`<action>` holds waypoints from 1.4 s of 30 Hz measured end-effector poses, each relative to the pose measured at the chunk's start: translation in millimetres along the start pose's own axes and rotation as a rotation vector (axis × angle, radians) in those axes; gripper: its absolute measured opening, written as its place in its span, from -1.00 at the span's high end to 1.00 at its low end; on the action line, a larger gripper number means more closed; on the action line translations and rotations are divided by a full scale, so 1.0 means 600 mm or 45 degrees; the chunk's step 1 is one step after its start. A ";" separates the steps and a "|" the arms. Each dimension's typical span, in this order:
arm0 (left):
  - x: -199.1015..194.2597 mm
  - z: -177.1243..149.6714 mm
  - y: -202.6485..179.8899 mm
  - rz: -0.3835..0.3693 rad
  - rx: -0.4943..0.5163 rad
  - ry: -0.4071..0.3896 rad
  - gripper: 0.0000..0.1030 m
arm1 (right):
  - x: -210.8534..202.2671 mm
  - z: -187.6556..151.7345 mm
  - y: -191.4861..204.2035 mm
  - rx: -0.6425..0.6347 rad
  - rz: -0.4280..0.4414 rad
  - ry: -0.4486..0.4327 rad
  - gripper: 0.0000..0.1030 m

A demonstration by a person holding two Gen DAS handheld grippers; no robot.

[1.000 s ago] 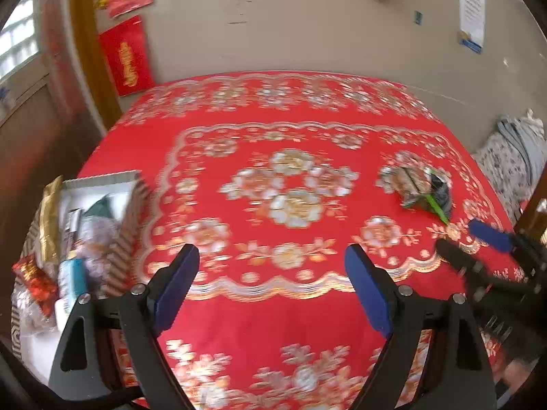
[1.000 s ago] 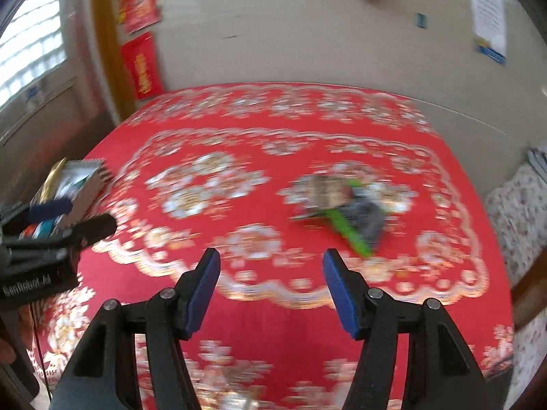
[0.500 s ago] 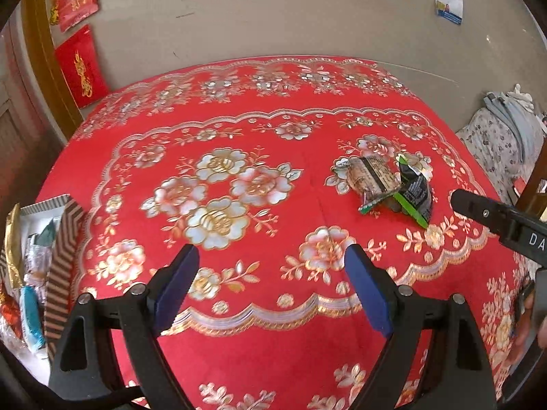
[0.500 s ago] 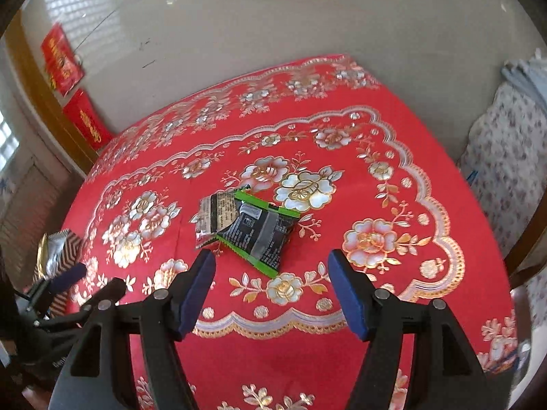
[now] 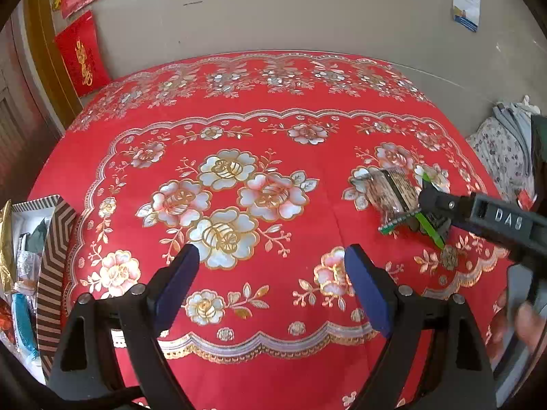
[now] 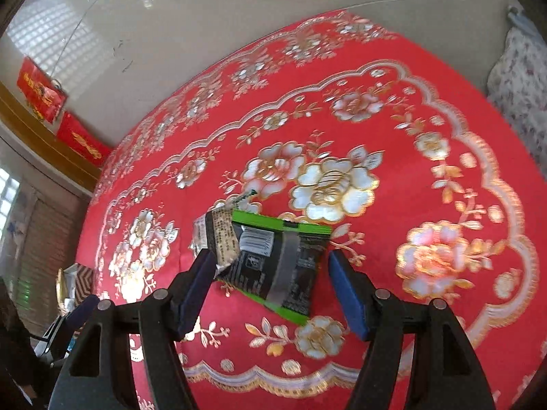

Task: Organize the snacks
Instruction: 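Grasp the clear pastry bag with the left tool while the right tool grasps the green-edged dark packet, then carry the pastry bag and dark packet over the white box with both tools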

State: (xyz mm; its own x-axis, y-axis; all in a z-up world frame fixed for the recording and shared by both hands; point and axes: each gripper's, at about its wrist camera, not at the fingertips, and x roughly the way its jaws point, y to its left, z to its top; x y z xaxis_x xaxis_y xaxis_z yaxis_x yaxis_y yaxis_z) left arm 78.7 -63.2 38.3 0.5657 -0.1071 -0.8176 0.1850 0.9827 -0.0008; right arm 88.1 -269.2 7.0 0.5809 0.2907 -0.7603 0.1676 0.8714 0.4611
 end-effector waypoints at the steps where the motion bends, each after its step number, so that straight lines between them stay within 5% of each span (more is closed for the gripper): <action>1: 0.001 0.002 0.000 -0.001 -0.002 0.002 -0.69 | -0.001 -0.001 0.002 -0.036 -0.024 -0.016 0.16; 12: 0.057 0.059 -0.072 -0.076 -0.060 0.072 -0.69 | -0.067 -0.025 -0.034 -0.078 -0.141 -0.088 0.15; 22: 0.127 0.083 -0.157 -0.076 -0.100 0.155 -0.68 | -0.076 -0.035 -0.048 -0.053 -0.121 -0.092 0.15; 24: 0.133 0.084 -0.158 -0.098 -0.125 0.153 -0.67 | -0.076 -0.036 -0.048 -0.052 -0.109 -0.089 0.15; 27: 0.126 0.081 -0.160 -0.099 -0.058 0.124 0.02 | -0.079 -0.038 -0.046 -0.063 -0.107 -0.096 0.15; 30: 0.118 0.075 -0.144 -0.131 -0.022 0.137 0.03 | -0.083 -0.042 -0.039 -0.078 -0.101 -0.102 0.15; 42: 0.027 -0.030 -0.033 -0.020 -0.004 0.038 0.03 | -0.075 -0.111 0.045 -0.283 -0.153 -0.099 0.15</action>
State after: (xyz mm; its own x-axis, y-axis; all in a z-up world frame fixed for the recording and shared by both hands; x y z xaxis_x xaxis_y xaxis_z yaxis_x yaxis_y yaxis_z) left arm 69.7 -81.6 14.8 0.5385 -0.1181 -0.8343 0.1909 0.9815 -0.0157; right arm 13.7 -232.5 23.0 0.6285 0.1562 -0.7620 0.0650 0.9657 0.2515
